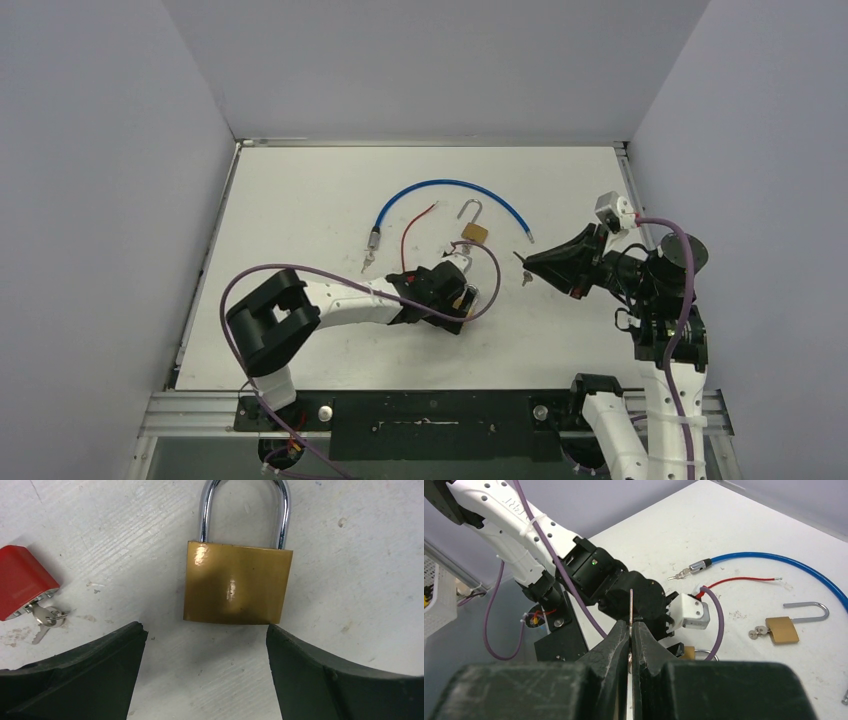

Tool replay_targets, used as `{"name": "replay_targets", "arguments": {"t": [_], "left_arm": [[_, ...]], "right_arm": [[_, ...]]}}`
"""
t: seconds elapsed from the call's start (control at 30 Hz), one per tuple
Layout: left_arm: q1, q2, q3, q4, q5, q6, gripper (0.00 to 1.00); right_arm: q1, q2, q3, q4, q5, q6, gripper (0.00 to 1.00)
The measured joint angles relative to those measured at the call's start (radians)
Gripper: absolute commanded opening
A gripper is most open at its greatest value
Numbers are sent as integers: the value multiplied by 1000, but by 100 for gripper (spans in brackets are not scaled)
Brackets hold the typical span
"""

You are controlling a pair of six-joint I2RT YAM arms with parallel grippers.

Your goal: Unlock with the key

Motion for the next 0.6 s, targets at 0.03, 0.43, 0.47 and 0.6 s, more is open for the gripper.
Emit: {"name": "replay_targets", "arguments": {"t": [0.03,0.43,0.47,0.6], "left_arm": [[-12,14,10,-13,-19,-11,86],[-15,14,126,-21,-132,-63,71],[-14,13,137,-13,-133,-64,68],[-14,37,214,-18,-136,-95,54]], "right_arm": [[0,0,0,-2,8,0,0],[0,15,35,-75,272,24,0],[0,16,36,-81,311,32,0],[0,24,37,-110,493,65,0]]}}
